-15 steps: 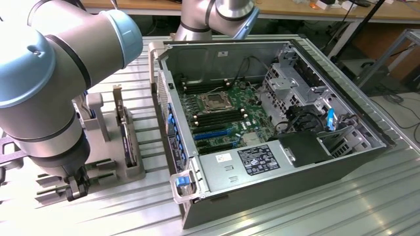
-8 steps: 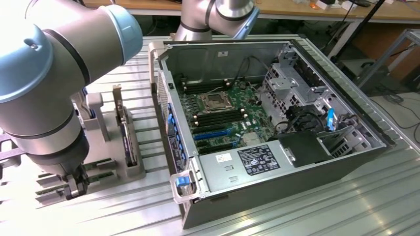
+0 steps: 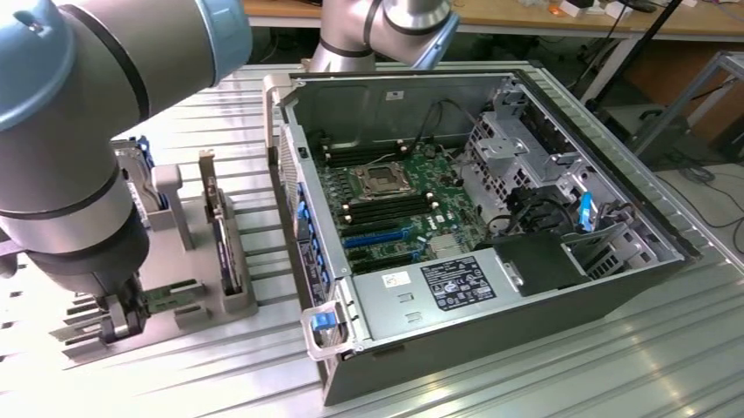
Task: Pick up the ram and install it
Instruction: 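Pick up the ram and move it above insertion slot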
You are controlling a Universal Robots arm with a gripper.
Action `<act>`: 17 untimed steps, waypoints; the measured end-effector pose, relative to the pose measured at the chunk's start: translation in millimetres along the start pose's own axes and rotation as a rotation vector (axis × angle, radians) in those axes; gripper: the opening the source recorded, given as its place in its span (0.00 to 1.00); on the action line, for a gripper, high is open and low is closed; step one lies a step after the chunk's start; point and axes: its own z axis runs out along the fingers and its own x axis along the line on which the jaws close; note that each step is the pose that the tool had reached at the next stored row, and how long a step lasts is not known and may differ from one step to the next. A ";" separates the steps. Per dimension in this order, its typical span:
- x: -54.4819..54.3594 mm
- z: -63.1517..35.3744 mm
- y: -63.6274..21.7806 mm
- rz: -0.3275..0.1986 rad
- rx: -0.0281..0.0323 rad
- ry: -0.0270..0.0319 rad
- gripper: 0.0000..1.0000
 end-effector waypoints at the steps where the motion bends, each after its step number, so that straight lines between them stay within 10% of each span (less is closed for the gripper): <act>1: -0.1 -3.6 0.1 0.000 -0.0014 -0.0002 0.14; 17: -2.7 -98.5 3.2 0.004 -0.0463 -0.0082 0.14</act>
